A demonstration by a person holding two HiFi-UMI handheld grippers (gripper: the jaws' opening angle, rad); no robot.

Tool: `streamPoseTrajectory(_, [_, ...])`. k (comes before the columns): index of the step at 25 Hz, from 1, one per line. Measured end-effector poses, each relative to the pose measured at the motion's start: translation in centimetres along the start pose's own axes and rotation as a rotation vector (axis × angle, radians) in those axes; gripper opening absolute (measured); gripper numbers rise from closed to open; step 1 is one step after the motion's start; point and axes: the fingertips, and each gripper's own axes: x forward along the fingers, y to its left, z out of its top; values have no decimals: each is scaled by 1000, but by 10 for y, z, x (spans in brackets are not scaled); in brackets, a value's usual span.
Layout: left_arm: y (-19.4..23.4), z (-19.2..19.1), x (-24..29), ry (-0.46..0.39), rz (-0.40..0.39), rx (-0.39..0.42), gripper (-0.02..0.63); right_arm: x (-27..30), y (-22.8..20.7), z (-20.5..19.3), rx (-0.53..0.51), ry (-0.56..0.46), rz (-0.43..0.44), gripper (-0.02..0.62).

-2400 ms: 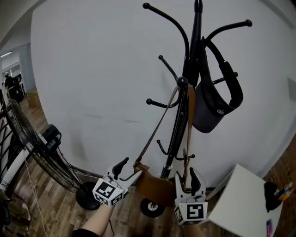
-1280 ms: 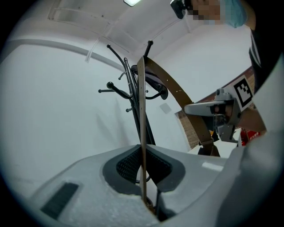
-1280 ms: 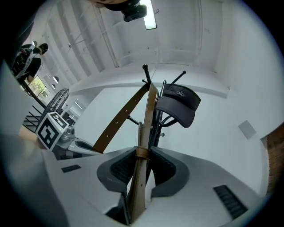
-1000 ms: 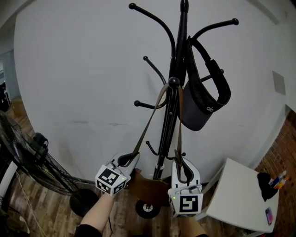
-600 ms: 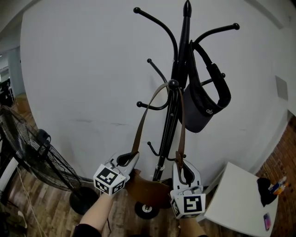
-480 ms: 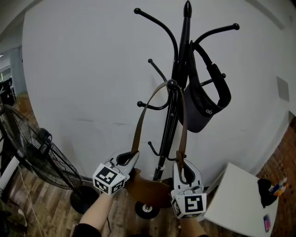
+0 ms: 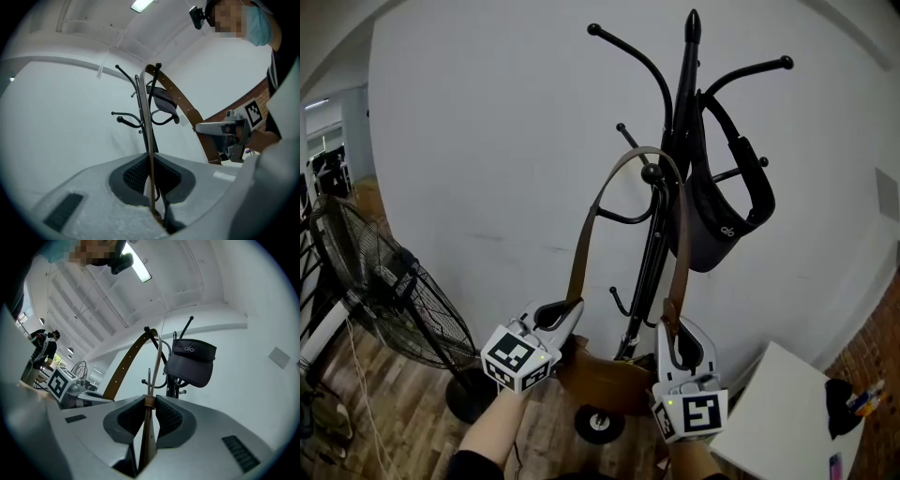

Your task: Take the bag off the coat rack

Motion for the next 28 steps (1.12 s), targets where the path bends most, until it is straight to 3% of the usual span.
streamPoseTrajectory(19, [-22, 23, -57, 29, 210, 46, 12, -10, 17, 17, 54, -68, 197, 59])
streamPoseTrajectory(28, [-48, 15, -91, 68, 311, 68, 12, -25, 27, 17, 107, -98, 296, 59])
